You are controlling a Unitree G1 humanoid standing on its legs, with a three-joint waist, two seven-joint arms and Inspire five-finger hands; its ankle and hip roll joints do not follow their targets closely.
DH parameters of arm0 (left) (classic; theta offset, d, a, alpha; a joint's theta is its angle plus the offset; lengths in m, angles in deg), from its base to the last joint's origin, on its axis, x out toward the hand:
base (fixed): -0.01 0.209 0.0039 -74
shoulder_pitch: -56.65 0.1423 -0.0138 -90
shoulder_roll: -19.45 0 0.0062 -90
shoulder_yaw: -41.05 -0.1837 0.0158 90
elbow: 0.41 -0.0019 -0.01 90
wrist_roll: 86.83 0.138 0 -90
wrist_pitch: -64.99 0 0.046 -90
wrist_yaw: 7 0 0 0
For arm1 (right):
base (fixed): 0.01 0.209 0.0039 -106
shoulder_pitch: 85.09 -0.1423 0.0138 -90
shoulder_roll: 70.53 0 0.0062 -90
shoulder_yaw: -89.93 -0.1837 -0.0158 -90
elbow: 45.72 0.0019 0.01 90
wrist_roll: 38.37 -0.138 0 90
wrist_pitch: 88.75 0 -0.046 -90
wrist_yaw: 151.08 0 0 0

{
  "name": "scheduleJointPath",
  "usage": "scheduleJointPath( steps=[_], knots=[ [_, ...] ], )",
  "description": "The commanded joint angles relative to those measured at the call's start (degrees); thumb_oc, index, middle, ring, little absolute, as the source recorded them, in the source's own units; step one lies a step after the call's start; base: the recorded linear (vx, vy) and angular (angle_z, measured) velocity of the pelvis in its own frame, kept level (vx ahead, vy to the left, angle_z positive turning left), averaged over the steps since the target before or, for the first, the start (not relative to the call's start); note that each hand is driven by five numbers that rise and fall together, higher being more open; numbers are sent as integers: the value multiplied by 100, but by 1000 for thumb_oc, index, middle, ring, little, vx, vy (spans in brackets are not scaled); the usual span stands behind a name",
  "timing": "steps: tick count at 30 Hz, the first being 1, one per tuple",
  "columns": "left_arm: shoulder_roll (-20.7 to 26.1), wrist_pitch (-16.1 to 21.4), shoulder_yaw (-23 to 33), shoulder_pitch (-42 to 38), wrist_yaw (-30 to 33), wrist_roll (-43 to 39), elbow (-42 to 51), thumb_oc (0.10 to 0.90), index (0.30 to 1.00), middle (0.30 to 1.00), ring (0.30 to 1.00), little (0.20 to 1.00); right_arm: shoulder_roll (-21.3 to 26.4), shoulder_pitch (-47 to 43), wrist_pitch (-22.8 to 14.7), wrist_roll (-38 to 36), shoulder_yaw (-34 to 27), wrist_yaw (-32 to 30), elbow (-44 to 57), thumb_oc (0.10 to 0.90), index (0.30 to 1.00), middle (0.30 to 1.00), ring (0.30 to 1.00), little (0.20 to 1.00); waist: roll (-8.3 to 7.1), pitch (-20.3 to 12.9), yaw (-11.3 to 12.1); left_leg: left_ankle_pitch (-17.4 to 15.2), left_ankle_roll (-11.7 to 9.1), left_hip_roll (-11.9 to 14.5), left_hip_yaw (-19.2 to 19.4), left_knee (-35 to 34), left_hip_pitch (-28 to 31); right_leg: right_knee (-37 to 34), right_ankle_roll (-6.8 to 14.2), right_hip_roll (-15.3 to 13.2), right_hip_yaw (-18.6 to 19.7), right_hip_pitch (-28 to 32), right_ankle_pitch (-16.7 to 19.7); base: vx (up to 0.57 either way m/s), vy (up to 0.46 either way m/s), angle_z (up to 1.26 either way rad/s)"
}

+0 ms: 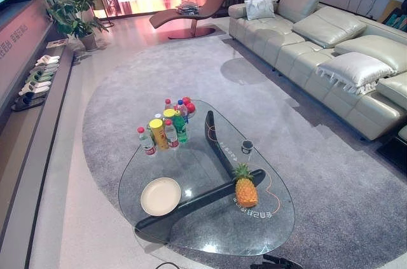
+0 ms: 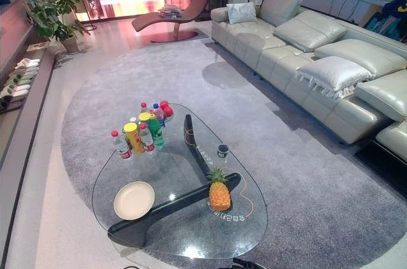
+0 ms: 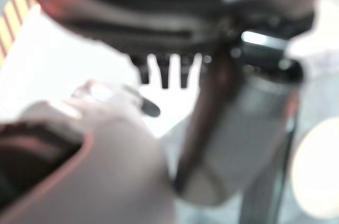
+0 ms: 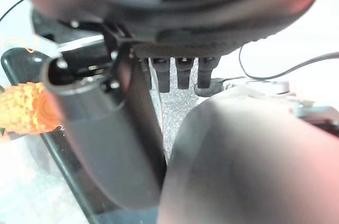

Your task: Pick up the fruit to the plate

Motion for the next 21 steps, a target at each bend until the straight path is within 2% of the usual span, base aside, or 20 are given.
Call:
scheduleJointPath(
  steps=[1,9,18,21],
  knots=[
    [128,90,3,-441,90,-159,-202,800,900,900,900,900,148,-22,51,250,176,-462,-296,800,900,900,900,900,-158,251,13,-456,159,-503,0,34,-21,26,154,33,-22,-164,146,0,0,0],
    [117,-31,-89,-549,232,-385,-104,800,900,900,900,900,226,-123,-73,-8,78,-1197,-170,800,900,900,900,900,-146,442,10,-398,192,-517,-45,104,-285,60,131,66,45,-431,211,0,0,0],
    [215,-131,-113,-678,370,-461,60,800,900,900,900,900,386,-298,-670,-526,-143,-1930,312,800,900,900,900,900,-258,768,53,-400,217,-532,-100,369,-597,177,112,116,127,-652,258,-2,-37,0],
    [276,-140,-174,-785,492,-603,180,800,900,900,900,900,472,-407,-826,-675,-107,-2325,965,800,900,900,900,900,-332,965,69,-399,235,-545,-130,508,-813,289,98,148,158,-837,261,-65,-58,-1]
  ],
)
